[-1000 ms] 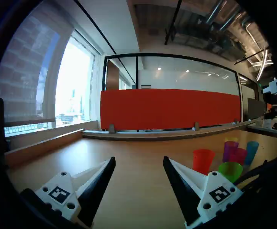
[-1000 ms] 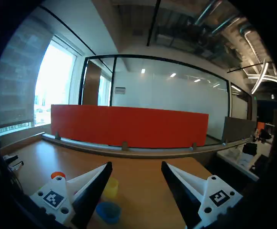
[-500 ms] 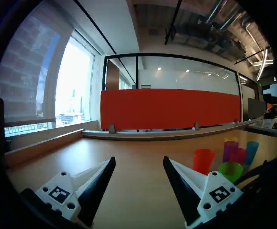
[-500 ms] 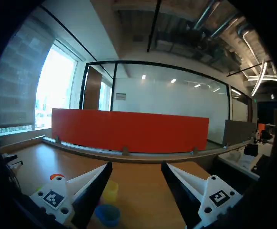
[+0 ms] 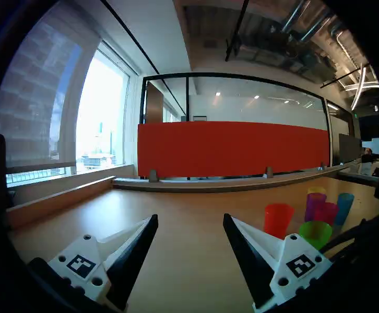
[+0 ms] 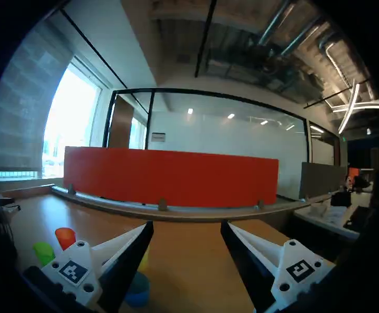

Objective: Pour water

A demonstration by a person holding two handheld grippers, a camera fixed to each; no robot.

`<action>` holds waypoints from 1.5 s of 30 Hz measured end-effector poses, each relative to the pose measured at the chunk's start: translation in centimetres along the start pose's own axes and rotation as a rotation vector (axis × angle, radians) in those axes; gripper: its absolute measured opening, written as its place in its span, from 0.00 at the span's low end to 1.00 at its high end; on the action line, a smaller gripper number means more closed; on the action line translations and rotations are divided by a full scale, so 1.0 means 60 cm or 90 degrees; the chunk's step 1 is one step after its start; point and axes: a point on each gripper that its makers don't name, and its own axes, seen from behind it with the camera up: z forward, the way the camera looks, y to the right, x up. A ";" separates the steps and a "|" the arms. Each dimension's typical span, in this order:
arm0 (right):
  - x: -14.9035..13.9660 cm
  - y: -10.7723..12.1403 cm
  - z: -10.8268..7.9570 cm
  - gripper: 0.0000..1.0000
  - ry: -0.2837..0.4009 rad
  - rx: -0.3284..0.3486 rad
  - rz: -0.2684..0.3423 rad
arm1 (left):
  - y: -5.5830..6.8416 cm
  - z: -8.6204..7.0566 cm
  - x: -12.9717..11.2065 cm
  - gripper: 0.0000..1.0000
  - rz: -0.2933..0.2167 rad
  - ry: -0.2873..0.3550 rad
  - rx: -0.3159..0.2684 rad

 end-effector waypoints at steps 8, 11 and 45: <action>-0.054 0.003 -0.002 1.00 -0.004 0.007 0.041 | 0.000 0.000 0.001 0.92 0.000 0.000 0.000; -0.072 0.000 0.000 1.00 -0.006 0.011 0.042 | 0.000 0.000 0.001 0.92 0.000 0.000 0.000; -0.151 -0.010 0.004 1.00 -0.030 0.016 0.036 | 0.000 0.000 0.000 0.92 0.000 0.000 0.000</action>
